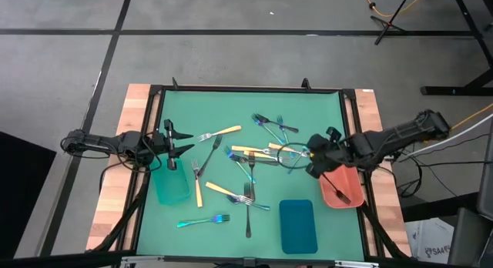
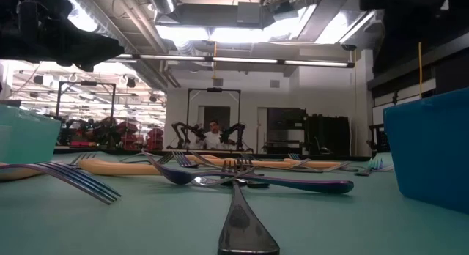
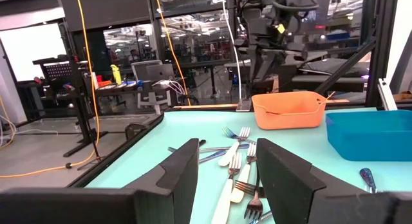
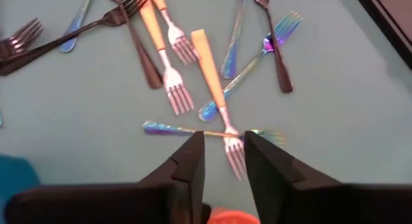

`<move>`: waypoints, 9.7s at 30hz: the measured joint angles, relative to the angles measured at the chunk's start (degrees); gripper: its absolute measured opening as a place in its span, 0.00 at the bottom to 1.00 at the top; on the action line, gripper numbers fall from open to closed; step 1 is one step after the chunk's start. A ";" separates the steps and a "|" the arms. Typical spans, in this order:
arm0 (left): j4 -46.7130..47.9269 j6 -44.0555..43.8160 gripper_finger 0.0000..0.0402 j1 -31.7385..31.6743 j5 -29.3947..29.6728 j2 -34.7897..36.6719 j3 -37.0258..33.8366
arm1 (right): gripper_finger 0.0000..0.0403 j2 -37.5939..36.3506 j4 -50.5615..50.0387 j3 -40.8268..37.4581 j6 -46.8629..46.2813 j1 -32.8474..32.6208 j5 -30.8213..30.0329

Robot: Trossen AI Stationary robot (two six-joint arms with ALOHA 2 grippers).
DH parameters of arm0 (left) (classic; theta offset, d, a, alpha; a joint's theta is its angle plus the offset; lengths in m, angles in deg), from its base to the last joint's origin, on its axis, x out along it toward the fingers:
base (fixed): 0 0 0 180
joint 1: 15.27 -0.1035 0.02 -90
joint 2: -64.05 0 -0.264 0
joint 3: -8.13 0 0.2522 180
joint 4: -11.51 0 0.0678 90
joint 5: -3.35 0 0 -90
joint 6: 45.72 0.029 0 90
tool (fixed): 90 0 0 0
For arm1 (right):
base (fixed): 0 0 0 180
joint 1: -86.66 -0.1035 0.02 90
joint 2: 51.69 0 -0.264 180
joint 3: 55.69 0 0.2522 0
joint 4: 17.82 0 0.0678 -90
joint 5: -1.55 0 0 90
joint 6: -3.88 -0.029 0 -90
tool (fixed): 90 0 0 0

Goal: Sort silverware by color (type)
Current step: Put the blue fork into the blue bin

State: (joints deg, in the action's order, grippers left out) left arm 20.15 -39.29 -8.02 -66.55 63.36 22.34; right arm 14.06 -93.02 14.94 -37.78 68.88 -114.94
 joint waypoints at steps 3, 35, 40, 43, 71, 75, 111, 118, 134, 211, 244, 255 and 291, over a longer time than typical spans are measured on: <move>0.00 0.00 0.38 0.01 0.00 0.00 0.00 | 0.29 0.00 0.47 0.00 1.75 3.12 0.13; 0.02 -0.24 0.38 0.00 0.00 0.00 -0.01 | 0.28 0.21 13.18 -9.24 56.75 13.00 19.60; 0.02 -0.24 0.38 0.00 0.00 0.00 0.00 | 0.28 0.20 20.47 -13.35 58.65 13.00 19.62; 0.02 -0.24 0.38 0.00 0.00 0.00 -0.02 | 0.28 0.48 23.99 -14.93 58.70 13.08 19.60; 0.39 -0.21 0.38 0.02 1.95 0.00 0.00 | 0.28 15.75 25.77 -15.45 71.18 30.24 35.56; 0.39 -0.21 0.38 0.01 1.95 0.00 0.00 | 0.28 16.57 25.52 -15.44 72.22 30.60 37.46; 0.42 -0.24 0.38 0.02 1.95 0.00 -0.01 | 0.02 22.57 25.71 -15.34 73.74 30.55 35.07; 0.42 -0.24 0.38 0.01 1.95 0.00 -0.01 | 0.01 22.58 25.65 -15.34 73.74 30.55 35.07; 0.42 -0.24 0.38 0.02 1.95 0.00 0.00 | 0.00 22.82 19.47 -8.08 73.61 30.55 36.14; 0.55 -0.39 0.38 0.00 1.92 -0.02 0.00 | 0.00 27.64 20.53 15.56 -40.46 -28.35 -1.39; 1.49 -0.43 0.38 0.01 1.90 -0.02 0.00 | 0.00 38.46 22.35 15.56 -57.67 -31.81 6.50; 1.49 -0.42 0.38 0.01 1.90 -0.02 0.00 | 0.00 38.45 20.07 15.58 -67.97 -31.81 8.56; 1.49 -0.41 0.38 0.00 1.89 -0.02 0.00 | 0.00 42.91 18.05 15.63 -68.88 -30.84 13.65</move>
State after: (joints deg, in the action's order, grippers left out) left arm 21.63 -39.70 -8.02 -64.66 63.34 22.34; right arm 56.97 -74.98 30.56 -106.66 38.03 -101.29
